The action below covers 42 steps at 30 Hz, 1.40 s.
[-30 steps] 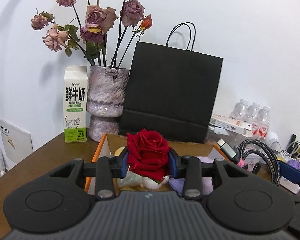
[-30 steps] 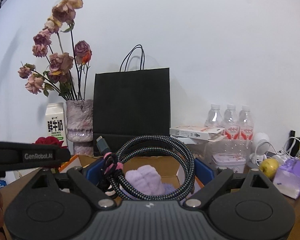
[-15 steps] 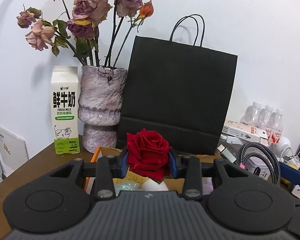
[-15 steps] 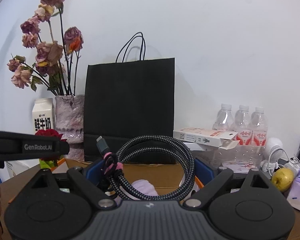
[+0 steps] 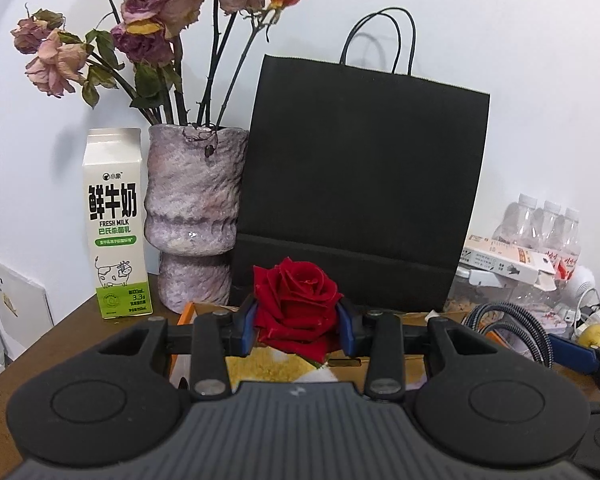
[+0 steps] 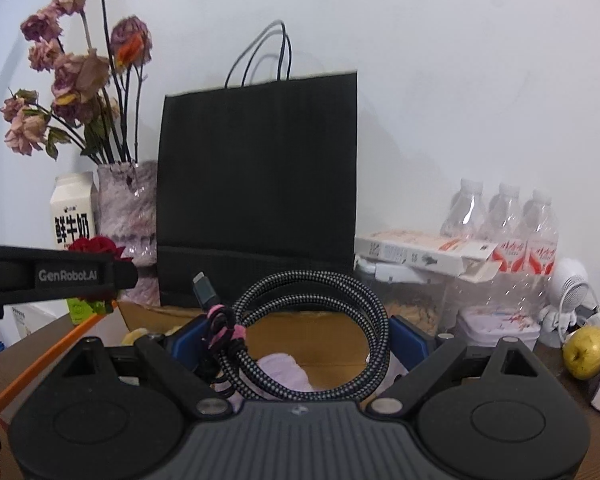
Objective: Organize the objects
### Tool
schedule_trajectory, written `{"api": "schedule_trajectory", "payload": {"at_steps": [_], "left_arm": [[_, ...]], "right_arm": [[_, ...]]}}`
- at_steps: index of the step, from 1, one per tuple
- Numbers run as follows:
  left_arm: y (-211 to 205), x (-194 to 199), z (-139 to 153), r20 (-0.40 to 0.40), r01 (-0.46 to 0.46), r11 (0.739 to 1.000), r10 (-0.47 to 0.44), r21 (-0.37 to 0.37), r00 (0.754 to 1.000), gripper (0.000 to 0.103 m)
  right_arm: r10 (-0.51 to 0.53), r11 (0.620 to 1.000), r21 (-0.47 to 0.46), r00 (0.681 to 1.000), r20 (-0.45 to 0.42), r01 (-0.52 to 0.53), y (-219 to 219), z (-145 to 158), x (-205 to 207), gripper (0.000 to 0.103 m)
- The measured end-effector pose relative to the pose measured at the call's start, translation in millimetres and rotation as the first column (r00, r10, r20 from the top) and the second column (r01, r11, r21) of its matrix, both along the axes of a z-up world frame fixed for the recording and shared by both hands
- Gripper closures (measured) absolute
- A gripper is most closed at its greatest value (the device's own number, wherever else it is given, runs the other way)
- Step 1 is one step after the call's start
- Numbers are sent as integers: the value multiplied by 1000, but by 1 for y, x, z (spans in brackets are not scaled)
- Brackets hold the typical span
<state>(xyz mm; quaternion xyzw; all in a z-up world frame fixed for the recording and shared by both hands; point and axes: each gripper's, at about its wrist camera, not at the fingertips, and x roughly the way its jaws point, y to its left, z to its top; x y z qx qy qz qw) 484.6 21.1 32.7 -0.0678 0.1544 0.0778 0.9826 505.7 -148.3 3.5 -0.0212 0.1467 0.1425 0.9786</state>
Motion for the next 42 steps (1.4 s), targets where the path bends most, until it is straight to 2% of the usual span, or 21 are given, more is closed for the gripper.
{"api": "schedule_trajectory", "payload": {"at_steps": [3, 5, 6, 7, 8, 9, 11, 14, 28, 42], "left_arm": [[1, 2, -3, -12, 3, 1000, -3, 6, 1000, 61], [0, 4, -4, -24, 1, 1000, 0, 14, 1000, 52], [0, 4, -5, -29, 3, 1000, -3, 18, 1000, 36], [0, 4, -5, -30, 3, 1000, -2, 25, 1000, 15], [1, 3, -5, -25, -1, 999, 1, 34, 1000, 5], [0, 2, -4, -15, -9, 999, 9, 49, 1000, 0], [1, 0, -2, -21, -20, 998, 22, 68, 1000, 0], [7, 1, 0, -45, -15, 999, 17, 43, 999, 0], [9, -9, 5, -47, 1, 998, 2, 57, 999, 0], [2, -66, 11, -53, 50, 997, -47, 63, 997, 0]], "right_arm": [[6, 1000, 0, 999, -54, -6, -1, -5, 7, 9], [4, 1000, 4, 997, -80, -4, -2, -8, 10, 10], [2, 1000, 8, 996, -90, -2, -3, -8, 11, 8], [-1, 1000, 11, 996, -94, 2, -4, -9, 11, 3], [-3, 1000, 16, 996, -91, 5, -5, -8, 10, 0], [-4, 1000, 22, 996, -84, 6, -6, -7, 8, 0], [-10, 1000, 26, 997, -81, 12, -8, -4, 6, 0], [-15, 999, 32, 997, -81, 18, -11, -2, 6, 0], [-24, 999, 27, 996, -84, 26, -19, 6, 1, 0], [36, 999, 7, 996, -87, -36, -29, 18, -49, 0]]}}
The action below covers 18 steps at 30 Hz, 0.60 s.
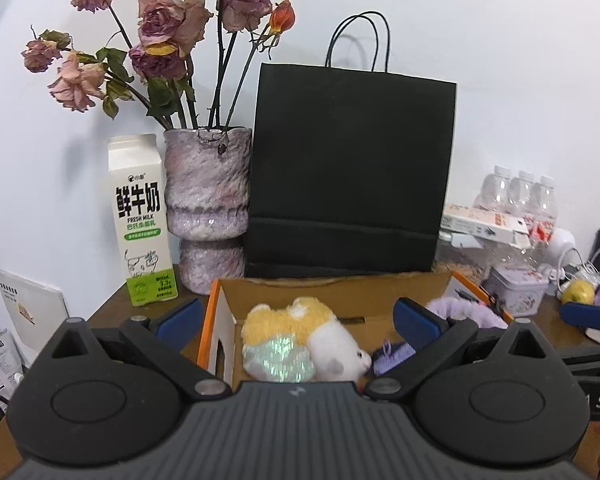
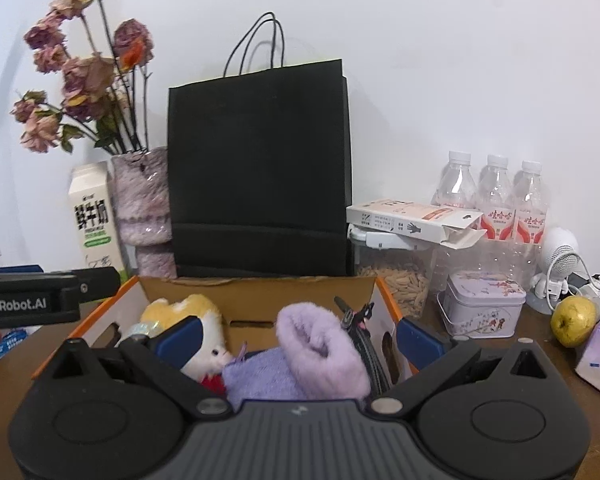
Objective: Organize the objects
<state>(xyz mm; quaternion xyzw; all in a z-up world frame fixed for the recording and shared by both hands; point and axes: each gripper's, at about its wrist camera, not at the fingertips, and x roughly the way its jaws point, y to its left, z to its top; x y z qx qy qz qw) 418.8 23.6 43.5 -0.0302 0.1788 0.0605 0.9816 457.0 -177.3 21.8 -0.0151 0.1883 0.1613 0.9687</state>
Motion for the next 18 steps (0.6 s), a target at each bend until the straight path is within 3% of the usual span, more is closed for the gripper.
{"api": "schedule_trajectory", "payload": {"at_steps": [18], "left_arm": [[0, -128, 5, -30, 18, 1000, -18, 0, 999, 0]], "right_arm": [[55, 998, 1, 998, 4, -55, -17, 13, -120, 0]]}}
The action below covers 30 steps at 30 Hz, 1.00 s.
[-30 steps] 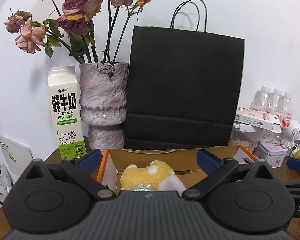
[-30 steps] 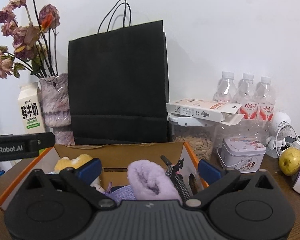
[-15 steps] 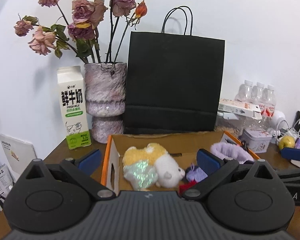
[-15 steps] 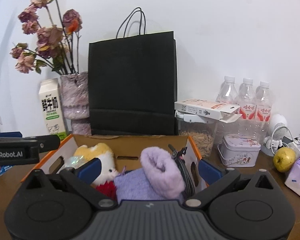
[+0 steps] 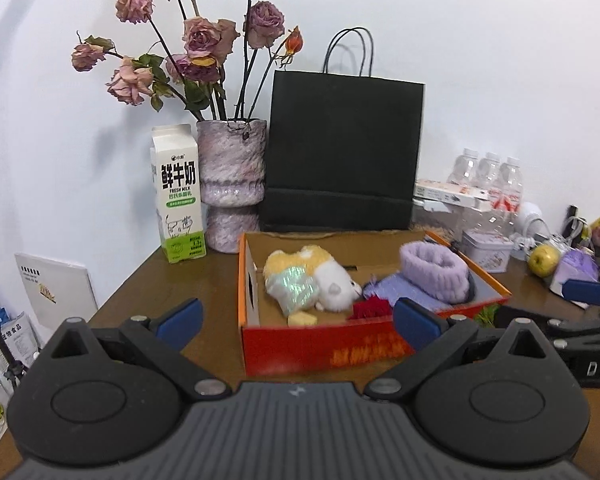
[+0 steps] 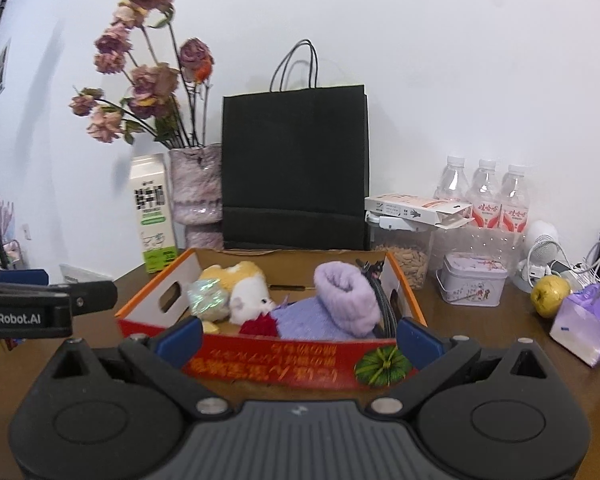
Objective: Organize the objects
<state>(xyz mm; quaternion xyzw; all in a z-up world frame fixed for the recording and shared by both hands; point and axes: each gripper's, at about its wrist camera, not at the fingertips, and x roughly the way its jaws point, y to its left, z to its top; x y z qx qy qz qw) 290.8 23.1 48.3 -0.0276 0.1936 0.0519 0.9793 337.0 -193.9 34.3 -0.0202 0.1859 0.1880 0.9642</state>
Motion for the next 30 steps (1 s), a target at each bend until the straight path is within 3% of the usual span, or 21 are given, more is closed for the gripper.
{"api": "schedule_trajectory", "payload": {"at_steps": [17, 30], "left_arm": [[-13, -133, -17, -56, -25, 1000, 25, 6, 998, 0], [-13, -173, -33, -83, -38, 999, 38, -2, 996, 0]], "right_arm": [[20, 1000, -2, 999, -47, -21, -21, -15, -133, 0], [27, 1000, -6, 998, -56, -28, -26, -22, -172, 0]]}}
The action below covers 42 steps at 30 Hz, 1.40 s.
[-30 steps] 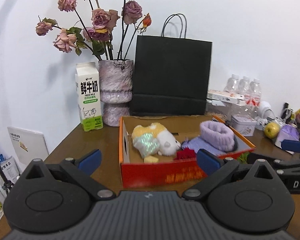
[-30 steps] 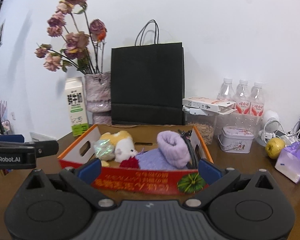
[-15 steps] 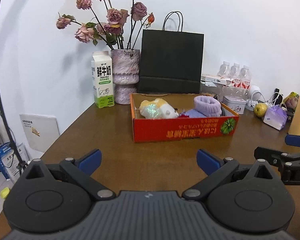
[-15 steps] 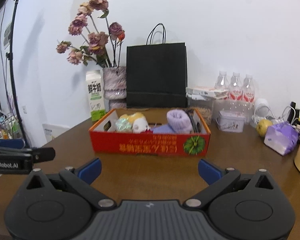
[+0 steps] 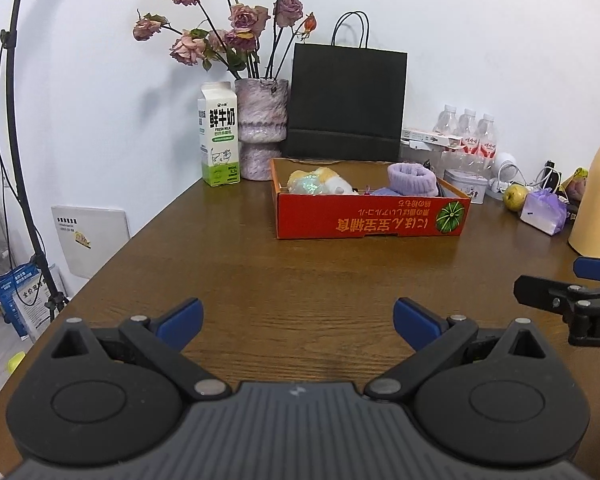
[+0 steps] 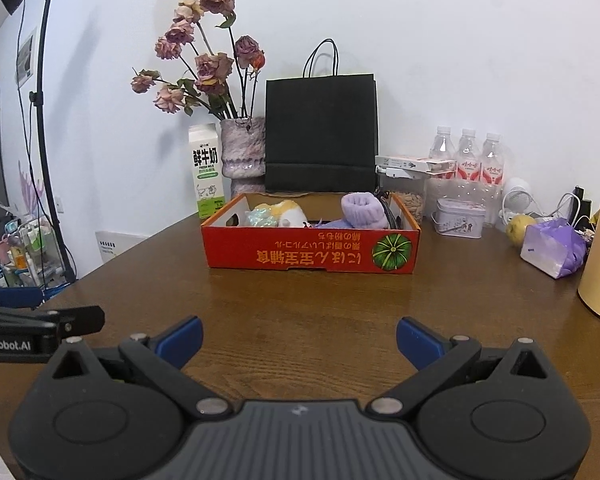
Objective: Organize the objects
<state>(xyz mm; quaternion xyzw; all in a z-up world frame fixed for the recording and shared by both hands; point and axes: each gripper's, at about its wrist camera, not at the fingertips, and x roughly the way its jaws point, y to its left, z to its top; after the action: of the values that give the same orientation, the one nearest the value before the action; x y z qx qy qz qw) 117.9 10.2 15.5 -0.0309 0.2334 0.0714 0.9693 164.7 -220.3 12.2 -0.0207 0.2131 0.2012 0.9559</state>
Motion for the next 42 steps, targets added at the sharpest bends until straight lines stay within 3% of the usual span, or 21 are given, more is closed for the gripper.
{"api": "schedule_trajectory", "payload": {"at_steps": [42], "left_arm": [[-13, -3, -1, -2, 34, 999, -34, 7, 999, 0]], "right_arm": [[-9, 1000, -1, 1000, 3, 9, -8, 1, -6, 0]]}}
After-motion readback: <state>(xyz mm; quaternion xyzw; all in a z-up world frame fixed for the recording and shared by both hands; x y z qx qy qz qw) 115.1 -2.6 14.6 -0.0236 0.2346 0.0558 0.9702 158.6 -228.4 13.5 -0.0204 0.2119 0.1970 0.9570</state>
